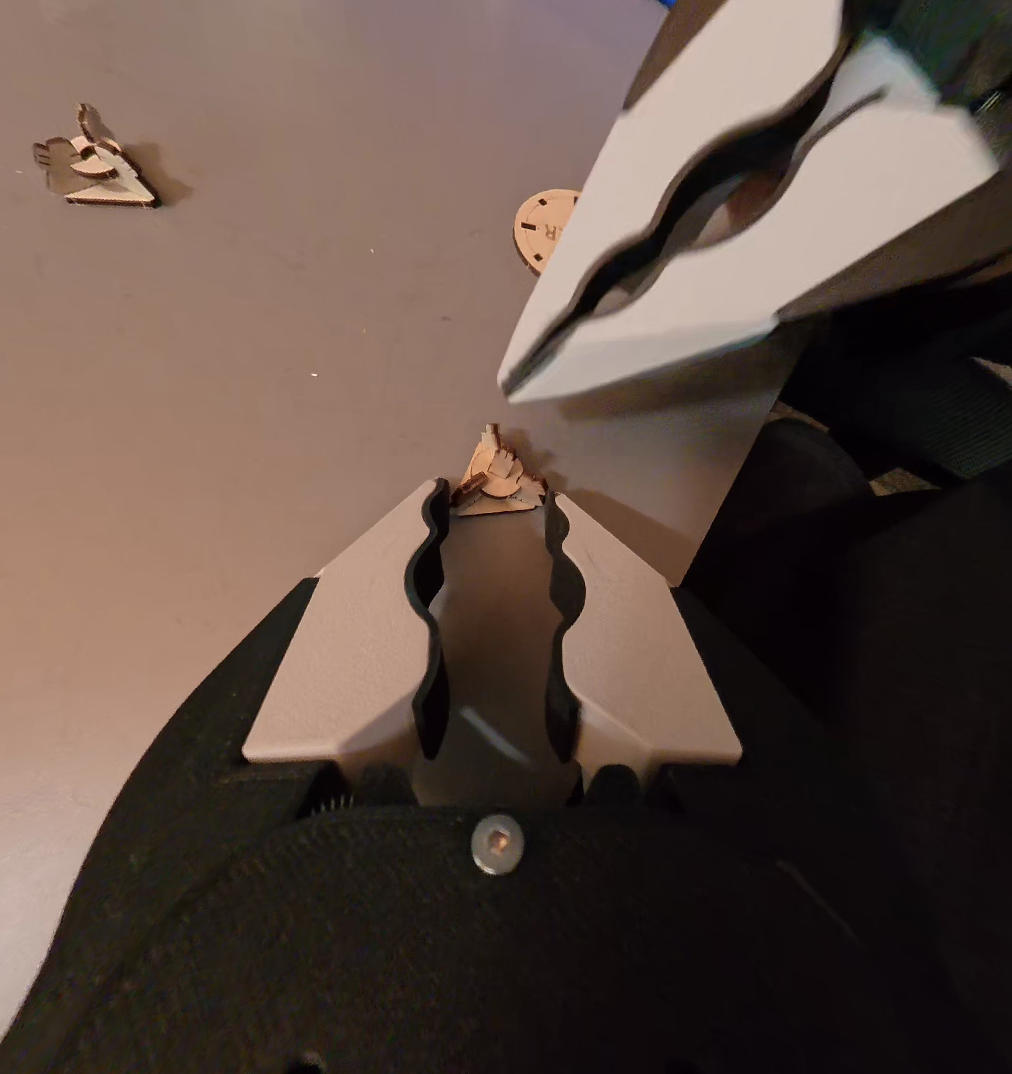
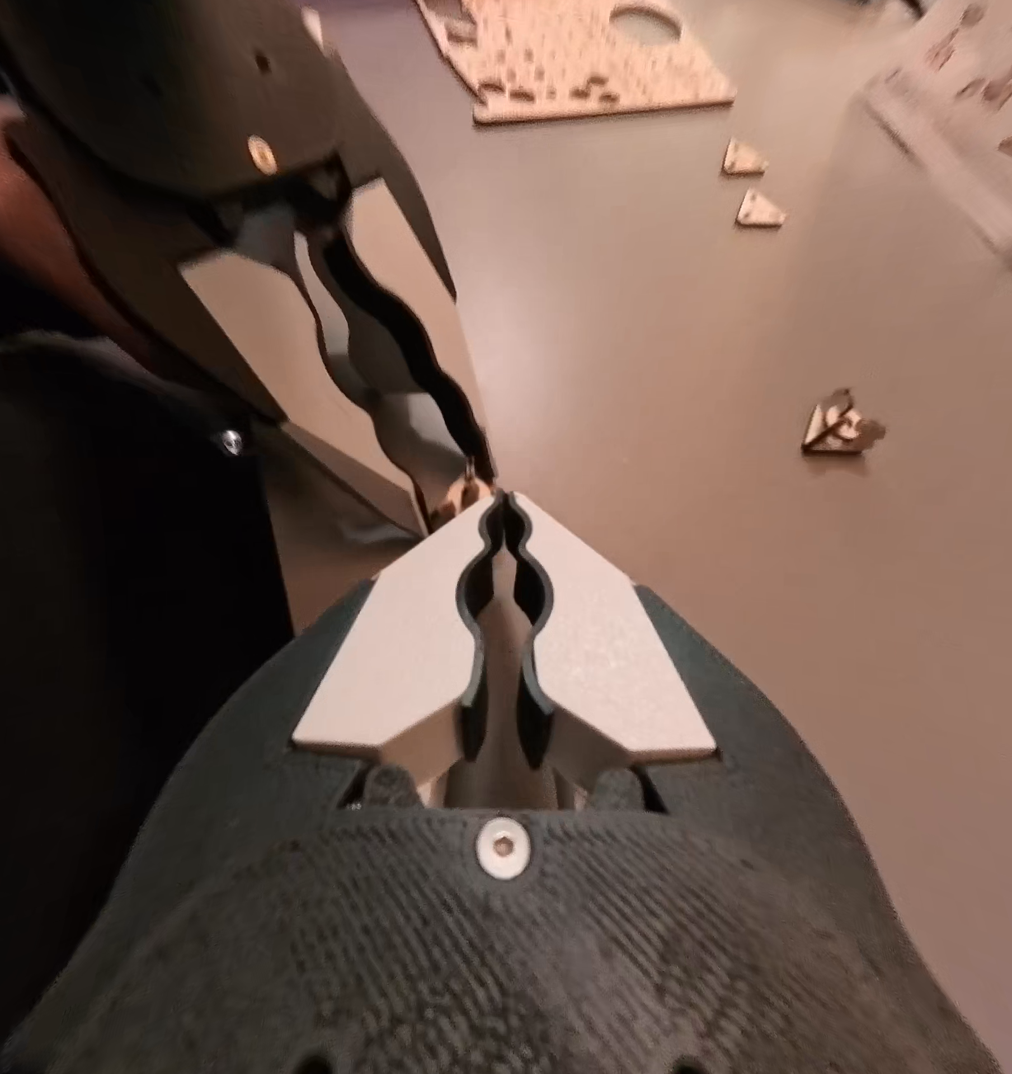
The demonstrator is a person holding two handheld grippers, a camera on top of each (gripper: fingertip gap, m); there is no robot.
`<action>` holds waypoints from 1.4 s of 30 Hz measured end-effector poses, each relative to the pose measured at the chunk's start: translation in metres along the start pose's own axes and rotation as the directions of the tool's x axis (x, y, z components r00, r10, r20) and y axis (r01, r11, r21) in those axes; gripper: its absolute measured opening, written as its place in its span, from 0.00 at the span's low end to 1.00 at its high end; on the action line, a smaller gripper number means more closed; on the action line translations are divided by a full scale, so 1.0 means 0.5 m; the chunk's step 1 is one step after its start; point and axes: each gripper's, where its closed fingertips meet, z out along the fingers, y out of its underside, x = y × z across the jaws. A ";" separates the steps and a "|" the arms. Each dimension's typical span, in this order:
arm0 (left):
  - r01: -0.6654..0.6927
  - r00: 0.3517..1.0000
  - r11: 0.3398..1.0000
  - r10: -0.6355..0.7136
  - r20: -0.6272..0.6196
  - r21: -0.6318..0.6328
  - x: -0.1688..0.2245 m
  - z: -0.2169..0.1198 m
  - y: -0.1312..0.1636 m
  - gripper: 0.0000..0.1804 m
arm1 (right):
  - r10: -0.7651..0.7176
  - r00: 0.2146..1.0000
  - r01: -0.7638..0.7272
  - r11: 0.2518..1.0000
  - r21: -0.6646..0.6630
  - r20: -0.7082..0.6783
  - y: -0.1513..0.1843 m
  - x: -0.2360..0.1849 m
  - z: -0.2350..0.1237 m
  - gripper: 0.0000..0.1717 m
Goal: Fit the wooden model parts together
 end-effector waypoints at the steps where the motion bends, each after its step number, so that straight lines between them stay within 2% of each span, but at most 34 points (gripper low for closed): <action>1: -0.001 1.000 1.000 0.001 0.001 0.000 0.000 0.000 0.000 0.18 | 0.007 1.000 -0.007 0.999 0.043 -0.009 -0.018 0.004 -0.007 0.00; 2: 0.000 1.000 1.000 0.000 0.000 -0.001 0.000 0.000 0.000 0.18 | 0.008 1.000 -0.006 0.998 0.069 -0.020 -0.028 0.007 -0.008 0.00; 5: 0.002 1.000 1.000 -0.002 -0.005 -0.002 0.001 0.000 0.000 0.17 | 0.028 1.000 -0.028 0.999 -0.031 0.009 0.023 -0.002 0.031 0.00; 7: -0.002 1.000 1.000 0.002 -0.004 -0.003 0.001 0.000 0.000 0.17 | 0.009 1.000 -0.008 0.999 -0.045 0.003 0.017 0.002 0.024 0.00; 11: -0.003 1.000 1.000 0.003 0.000 -0.002 0.000 0.000 0.001 0.17 | 0.006 0.999 -0.004 0.998 0.070 -0.038 -0.033 0.018 -0.004 0.00; 12: -0.003 1.000 1.000 0.003 0.000 -0.001 0.000 0.000 0.000 0.17 | 0.017 1.000 -0.016 0.999 0.045 -0.022 -0.019 0.015 0.005 0.00; 14: -0.001 1.000 1.000 0.001 0.000 -0.005 -0.001 0.001 0.002 0.16 | 0.024 0.999 -0.021 0.996 -0.092 0.025 0.045 -0.004 0.040 0.00; 18: -0.003 1.000 1.000 0.003 0.005 -0.002 -0.001 0.000 0.001 0.16 | 0.021 0.999 -0.021 1.000 -0.016 -0.026 -0.003 0.020 0.007 0.00; 21: 0.001 1.000 1.000 -0.001 0.004 -0.001 -0.002 -0.001 0.001 0.16 | 0.046 0.998 -0.046 0.999 0.011 -0.037 -0.014 0.032 -0.008 0.00; 24: 0.016 1.000 1.000 -0.016 0.002 0.000 -0.005 -0.004 0.002 0.16 | 0.074 0.997 -0.074 0.997 0.016 0.025 -0.014 0.003 -0.008 0.00; 33: 0.072 0.997 0.997 -0.071 -0.026 0.012 0.002 -0.033 0.022 0.19 | 0.046 0.988 -0.037 0.997 -0.063 0.146 0.022 -0.076 0.018 0.00; 36: 0.061 0.997 0.998 -0.061 -0.054 0.008 0.021 -0.032 0.025 0.19 | -0.003 0.996 0.013 0.994 -0.112 0.095 0.040 -0.058 0.029 0.00; 38: 0.048 0.992 0.999 -0.047 -0.119 0.010 0.051 -0.029 0.023 0.19 | -0.046 0.999 0.046 0.990 -0.131 0.000 0.046 -0.026 0.031 0.00; 40: 0.031 0.984 0.999 -0.028 -0.173 0.015 0.081 -0.027 0.020 0.19 | -0.075 0.994 0.064 0.990 -0.126 -0.082 0.044 0.003 0.025 0.00; 42: 0.006 0.982 1.000 -0.002 -0.190 0.019 0.094 -0.028 0.019 0.19 | -0.055 0.993 0.044 0.993 -0.106 -0.108 0.040 0.015 0.016 0.00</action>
